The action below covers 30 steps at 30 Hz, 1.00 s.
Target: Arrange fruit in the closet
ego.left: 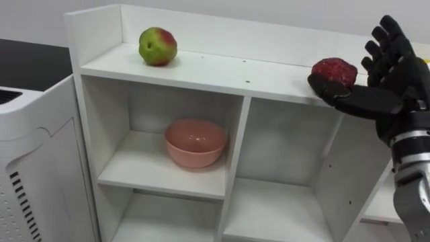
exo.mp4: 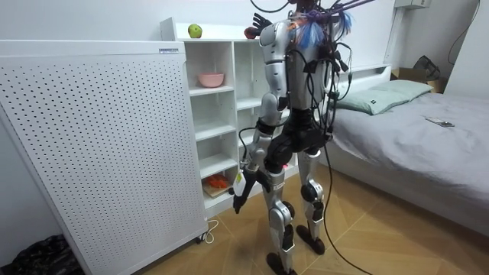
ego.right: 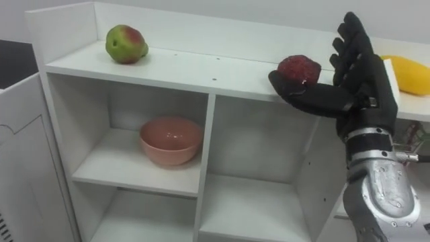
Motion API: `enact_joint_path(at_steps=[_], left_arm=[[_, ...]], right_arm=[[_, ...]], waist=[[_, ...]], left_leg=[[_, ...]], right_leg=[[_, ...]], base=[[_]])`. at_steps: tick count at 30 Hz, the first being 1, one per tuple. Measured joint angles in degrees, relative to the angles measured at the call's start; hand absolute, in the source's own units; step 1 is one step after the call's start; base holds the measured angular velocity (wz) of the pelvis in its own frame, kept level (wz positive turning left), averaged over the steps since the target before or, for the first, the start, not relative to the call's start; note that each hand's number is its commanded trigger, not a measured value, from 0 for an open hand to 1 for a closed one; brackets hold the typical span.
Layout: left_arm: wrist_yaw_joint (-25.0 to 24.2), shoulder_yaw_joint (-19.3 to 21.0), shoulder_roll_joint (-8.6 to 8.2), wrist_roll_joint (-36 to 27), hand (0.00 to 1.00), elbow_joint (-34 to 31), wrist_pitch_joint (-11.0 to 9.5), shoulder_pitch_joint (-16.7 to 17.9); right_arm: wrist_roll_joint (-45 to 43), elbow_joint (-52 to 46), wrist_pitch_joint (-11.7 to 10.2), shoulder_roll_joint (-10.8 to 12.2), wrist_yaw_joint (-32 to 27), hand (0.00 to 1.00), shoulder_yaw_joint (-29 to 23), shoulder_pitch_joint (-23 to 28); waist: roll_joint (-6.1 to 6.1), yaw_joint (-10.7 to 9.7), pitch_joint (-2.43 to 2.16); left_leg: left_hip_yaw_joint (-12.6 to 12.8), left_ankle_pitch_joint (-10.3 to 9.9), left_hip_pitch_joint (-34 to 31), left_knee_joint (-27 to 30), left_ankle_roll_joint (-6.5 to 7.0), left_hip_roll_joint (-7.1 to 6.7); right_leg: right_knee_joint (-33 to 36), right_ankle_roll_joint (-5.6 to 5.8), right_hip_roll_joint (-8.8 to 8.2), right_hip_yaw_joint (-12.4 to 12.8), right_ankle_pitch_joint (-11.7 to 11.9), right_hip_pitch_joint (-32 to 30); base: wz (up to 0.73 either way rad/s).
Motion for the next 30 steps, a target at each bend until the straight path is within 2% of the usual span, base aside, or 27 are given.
enact_joint_path(at_steps=[4, 7, 12, 13, 14, 15, 17, 19, 23, 26, 30], left_arm=[[-0.56, 0.05, -0.03, -0.03, 0.0, -0.1, 0.24, 0.34], [-0.67, -0.01, -0.03, -0.08, 0.0, -0.08, 0.51, 0.48], [-0.72, -0.05, -0.01, -0.13, 0.0, -0.02, 1.85, 0.67], [-1.03, 0.01, 0.0, -0.09, 0.0, -0.05, 2.3, 0.66], [-1.46, 0.03, 0.01, -0.07, 0.0, -0.07, 2.88, 0.6], [-1.68, 0.03, 0.02, -0.05, 0.0, -0.07, 3.13, 0.55], [-2.61, 0.04, 0.16, -0.04, 0.0, -0.08, 3.81, 0.17], [-2.84, 0.04, 0.3, -0.04, 0.0, -0.42, 4.27, 0.08], [-3.19, 0.02, 0.64, -0.06, 0.0, -1.75, 5.5, -0.19], [-3.71, -0.39, 1.3, -0.1, 0.0, -2.06, 5.76, -0.36], [-3.71, -0.38, 1.39, -0.12, 0.0, -2.07, 6.67, -0.34]], right_arm=[[0.19, 1.93, 1.04, -2.1, 1.75, 0.0, 0.98, -0.89], [0.14, 5.08, 1.17, -3.28, 2.6, 0.0, 2.12, -2.94], [1.28, 9.07, 2.47, -4.37, 4.53, 0.0, 2.62, -5.9], [1.33, 9.3, 2.54, -4.61, 4.82, 0.52, 2.62, -5.97], [1.31, 9.99, 2.44, -4.91, 5.58, 0.72, 2.61, -6.11], [1.32, 10.47, 2.44, -5.07, 6.02, 1.0, 2.61, -6.28], [2.54, 13.02, 2.51, -5.86, 7.53, 1.0, 2.61, -7.1], [2.66, 14.28, 3.17, -5.98, 8.32, 1.0, 2.6, -7.77], [2.92, 17.75, 4.04, -6.27, 10.08, 1.0, 2.58, -9.48], [3.55, 19.51, 5.06, -6.76, 10.76, 1.0, 2.59, -10.53], [5.04, 19.93, 5.98, -7.01, 10.78, 1.0, 2.56, -11.06]], waist=[[-0.22, 0.2, -0.12], [-0.47, 0.45, -0.03], [-0.99, 0.69, -0.02], [-1.1, 0.72, -0.09], [-1.22, 0.73, -0.17], [-1.27, 0.73, -0.19], [-1.39, 0.74, -0.16], [-1.73, 0.67, -0.24], [-2.29, 0.58, -0.12], [-2.41, 0.43, -0.13], [-2.57, 0.43, -0.22]], left_leg=[[-0.13, 0.01, -0.03, 0.22, -0.01, 0.0], [-0.31, 0.02, 0.02, 0.26, -0.04, -0.01], [-0.68, 0.03, -0.12, 0.29, -0.06, 0.0], [-0.82, 0.03, -0.16, 0.28, -0.06, -0.01], [-0.81, 0.02, -0.11, 0.29, -0.06, -0.01], [-0.71, 0.02, -0.05, 0.3, -0.06, -0.01], [-0.71, 0.03, 0.11, 0.39, -0.06, -0.01], [-0.71, 0.03, 0.08, 0.44, -0.06, -0.01], [-0.92, 0.01, 0.04, 0.82, -0.07, -0.01], [-1.24, -0.02, -0.03, 0.72, -0.11, 0.03], [-1.27, -0.02, -0.14, 0.8, -0.11, 0.04]], right_leg=[[0.09, -0.1, -0.06, -0.38, 0.06, 0.11], [0.12, -0.14, -0.04, -0.46, 0.09, 0.24], [0.12, -0.2, -0.01, -0.46, 0.13, 0.2], [0.12, -0.21, -0.02, -0.59, 0.13, 0.19], [0.12, -0.2, -0.01, -0.63, 0.13, 0.25], [0.11, -0.2, 0.0, -0.64, 0.13, 0.34], [0.05, -0.21, -0.03, -0.74, 0.13, 0.58], [0.07, -0.21, -0.04, -0.78, 0.13, 0.58], [0.52, -0.28, -0.08, -0.9, 0.17, 0.59], [0.96, -0.29, -0.06, -1.23, 0.18, 0.58], [0.99, -0.33, -0.06, -1.38, 0.2, 0.57]], base=[[0.02], [0.0], [0.01], [0.04], [0.04], [0.0], [0.0], [0.0], [0.0], [0.05], [0.0]])
